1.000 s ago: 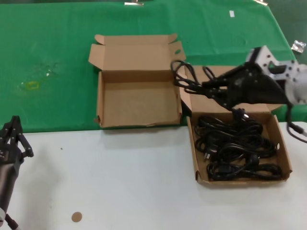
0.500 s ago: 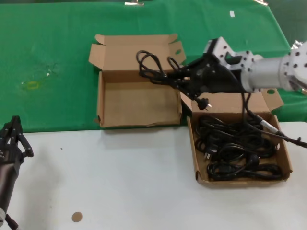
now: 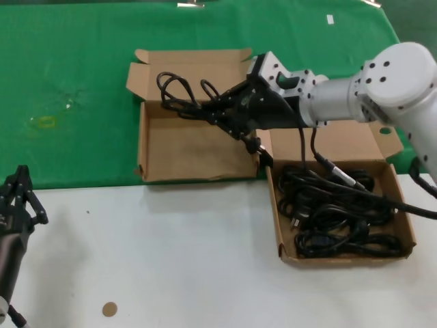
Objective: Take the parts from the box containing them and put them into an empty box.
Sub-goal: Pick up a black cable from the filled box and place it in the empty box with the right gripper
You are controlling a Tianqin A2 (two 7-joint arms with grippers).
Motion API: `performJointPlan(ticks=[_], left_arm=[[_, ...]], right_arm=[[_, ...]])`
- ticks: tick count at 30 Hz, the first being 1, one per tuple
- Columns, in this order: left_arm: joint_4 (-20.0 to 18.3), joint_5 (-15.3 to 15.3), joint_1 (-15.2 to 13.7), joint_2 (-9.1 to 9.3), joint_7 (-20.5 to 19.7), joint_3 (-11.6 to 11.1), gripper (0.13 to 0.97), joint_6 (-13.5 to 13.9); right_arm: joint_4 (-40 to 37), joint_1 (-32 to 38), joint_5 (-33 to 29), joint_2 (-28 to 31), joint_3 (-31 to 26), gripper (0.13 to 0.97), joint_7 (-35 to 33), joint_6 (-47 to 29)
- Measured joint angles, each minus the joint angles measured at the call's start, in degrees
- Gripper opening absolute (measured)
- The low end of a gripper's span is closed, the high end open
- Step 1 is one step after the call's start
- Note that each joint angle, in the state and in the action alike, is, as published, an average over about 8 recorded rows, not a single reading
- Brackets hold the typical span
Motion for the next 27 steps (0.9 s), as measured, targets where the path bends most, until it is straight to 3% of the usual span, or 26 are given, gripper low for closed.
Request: performJointPlan(ticks=[14,27], left_arm=[[0.0,0.0,0.0,0.0,0.0,0.0,0.152,0.0],[0.0,0.0,0.0,0.0,0.0,0.0,0.152,0.0]], right_arm=[[-13.2,4.0,3.2,-5.0,1.5,0.198,-9.5,0.8],[-18.0,6.0,3.9,-7.3,1.9,0.198,-13.0,1.3]])
